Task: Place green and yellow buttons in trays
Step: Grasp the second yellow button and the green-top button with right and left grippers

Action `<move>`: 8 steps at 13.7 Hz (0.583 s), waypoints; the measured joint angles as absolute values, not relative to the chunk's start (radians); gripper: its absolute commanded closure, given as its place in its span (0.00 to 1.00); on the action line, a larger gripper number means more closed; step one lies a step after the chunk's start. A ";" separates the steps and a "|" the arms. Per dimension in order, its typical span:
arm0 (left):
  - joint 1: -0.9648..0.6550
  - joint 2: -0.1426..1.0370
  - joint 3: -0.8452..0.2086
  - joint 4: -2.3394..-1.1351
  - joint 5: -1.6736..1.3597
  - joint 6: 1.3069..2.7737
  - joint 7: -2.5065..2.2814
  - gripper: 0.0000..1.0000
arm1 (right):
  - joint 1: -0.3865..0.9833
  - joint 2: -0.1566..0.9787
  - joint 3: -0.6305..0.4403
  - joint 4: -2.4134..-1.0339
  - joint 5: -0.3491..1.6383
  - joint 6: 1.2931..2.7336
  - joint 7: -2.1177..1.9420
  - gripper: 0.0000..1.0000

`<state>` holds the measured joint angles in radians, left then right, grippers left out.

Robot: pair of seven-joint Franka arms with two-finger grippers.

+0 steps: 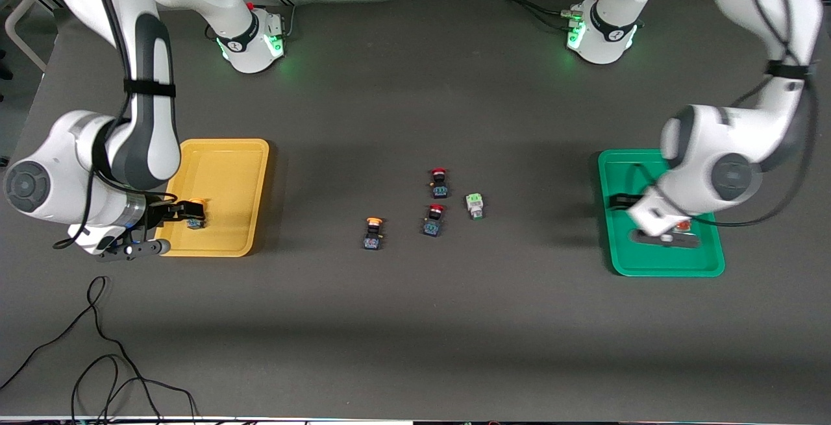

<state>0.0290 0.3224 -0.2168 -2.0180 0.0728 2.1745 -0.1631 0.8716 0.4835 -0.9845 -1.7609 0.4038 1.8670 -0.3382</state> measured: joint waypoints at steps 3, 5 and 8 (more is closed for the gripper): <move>-0.075 0.358 -0.269 -1.993 0.036 2.188 -0.401 0.06 | 0.965 0.486 -0.978 -1.703 0.403 1.830 -0.164 0.01; -0.151 0.409 -0.274 -1.943 0.000 2.221 -0.533 0.06 | 1.041 0.493 -0.958 -1.687 0.406 1.831 -0.024 0.01; -0.279 0.501 -0.276 -1.862 -0.003 2.285 -0.744 0.06 | 1.079 0.521 -0.850 -1.620 0.432 1.845 0.202 0.01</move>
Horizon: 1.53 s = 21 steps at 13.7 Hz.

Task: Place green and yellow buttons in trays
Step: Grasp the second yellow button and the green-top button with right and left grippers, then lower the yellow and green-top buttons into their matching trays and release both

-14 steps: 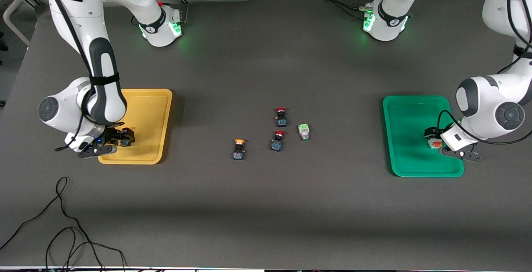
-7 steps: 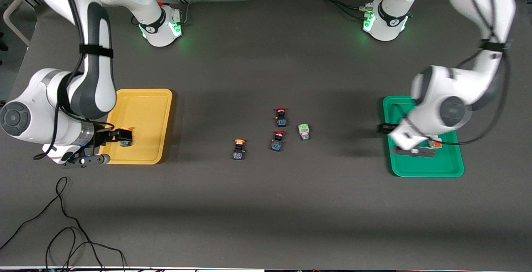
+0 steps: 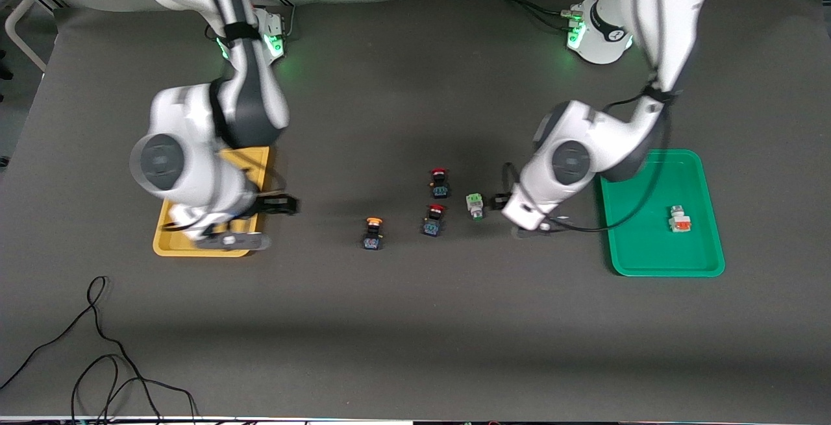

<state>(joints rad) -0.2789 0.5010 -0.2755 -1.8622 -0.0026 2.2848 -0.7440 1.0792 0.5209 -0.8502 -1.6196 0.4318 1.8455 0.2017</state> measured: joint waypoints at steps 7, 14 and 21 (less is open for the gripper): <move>-0.373 0.647 -0.270 -1.805 0.012 2.393 -0.882 0.15 | 1.068 0.727 -0.668 -1.492 0.478 2.113 0.431 0.00; -0.395 0.670 -0.268 -1.797 0.094 2.410 -0.992 1.00 | 1.024 0.898 -0.624 -1.521 0.640 2.324 0.248 0.00; -0.258 0.533 -0.247 -1.713 0.154 2.041 -0.802 1.00 | 1.031 0.943 -0.592 -1.515 0.647 2.356 0.248 0.54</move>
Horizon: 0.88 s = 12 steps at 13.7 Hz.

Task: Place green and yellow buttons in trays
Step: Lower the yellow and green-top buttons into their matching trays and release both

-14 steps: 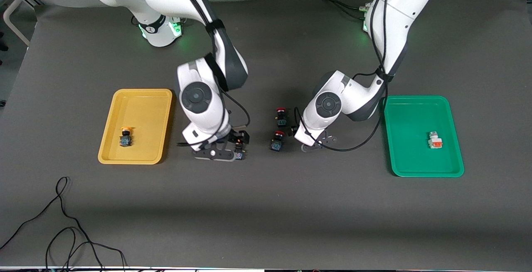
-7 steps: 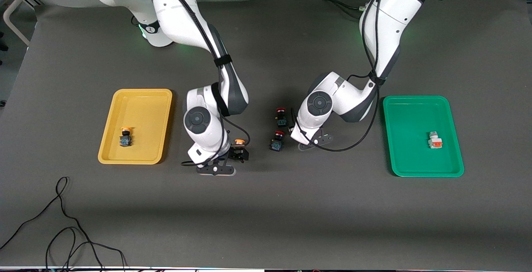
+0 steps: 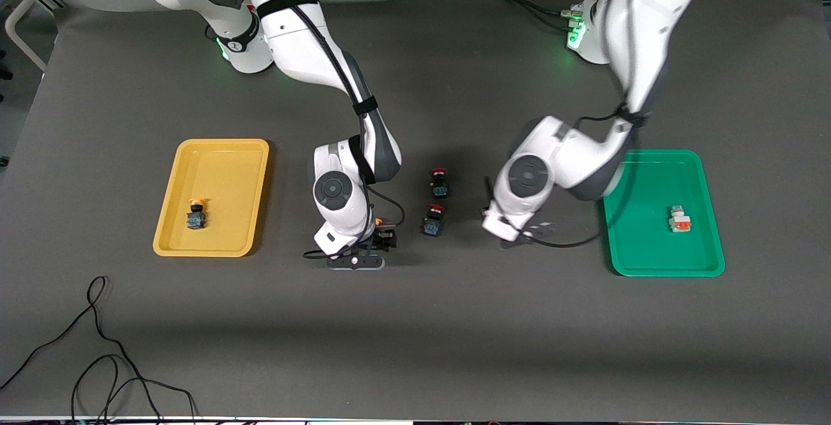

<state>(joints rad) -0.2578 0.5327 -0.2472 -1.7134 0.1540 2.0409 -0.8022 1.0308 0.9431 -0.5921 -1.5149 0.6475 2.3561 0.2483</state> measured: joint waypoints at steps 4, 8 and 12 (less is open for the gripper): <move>-0.093 0.411 -0.242 -1.707 0.154 1.881 -0.510 1.00 | 1.030 0.930 -0.593 -1.512 0.648 2.327 0.248 0.65; 0.066 0.395 -0.239 -1.746 0.154 1.887 -0.241 1.00 | 1.027 0.887 -0.616 -1.495 0.648 2.209 0.248 0.66; 0.211 0.395 -0.238 -1.847 0.155 2.027 -0.040 1.00 | 0.979 0.757 -0.690 -1.456 0.646 1.948 0.178 0.68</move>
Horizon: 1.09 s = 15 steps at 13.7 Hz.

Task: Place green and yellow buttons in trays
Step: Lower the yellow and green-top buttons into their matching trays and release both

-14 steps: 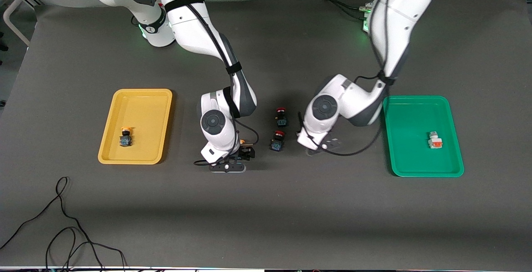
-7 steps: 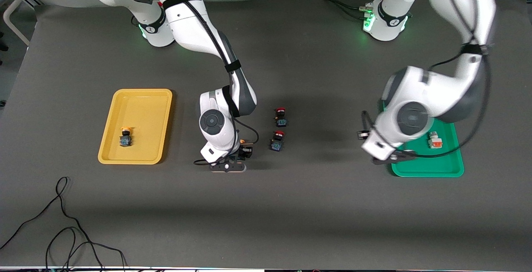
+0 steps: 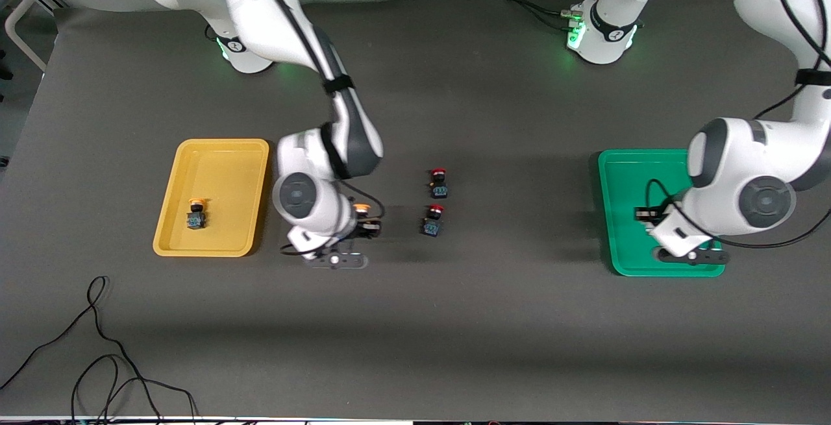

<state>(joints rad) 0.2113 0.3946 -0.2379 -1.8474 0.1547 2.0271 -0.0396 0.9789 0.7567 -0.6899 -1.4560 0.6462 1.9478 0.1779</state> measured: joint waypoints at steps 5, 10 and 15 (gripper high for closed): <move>0.281 0.395 -0.239 -2.064 0.155 2.320 0.006 1.00 | 0.945 0.675 -0.893 -1.482 0.574 1.729 -0.179 0.69; 0.293 0.402 -0.239 -2.240 0.155 2.559 0.006 0.31 | 0.913 0.676 -1.046 -1.719 0.570 1.810 -0.552 0.69; 0.300 0.356 -0.241 -2.220 0.154 2.508 0.000 0.00 | 0.922 0.700 -0.973 -1.903 0.634 2.028 -0.573 0.69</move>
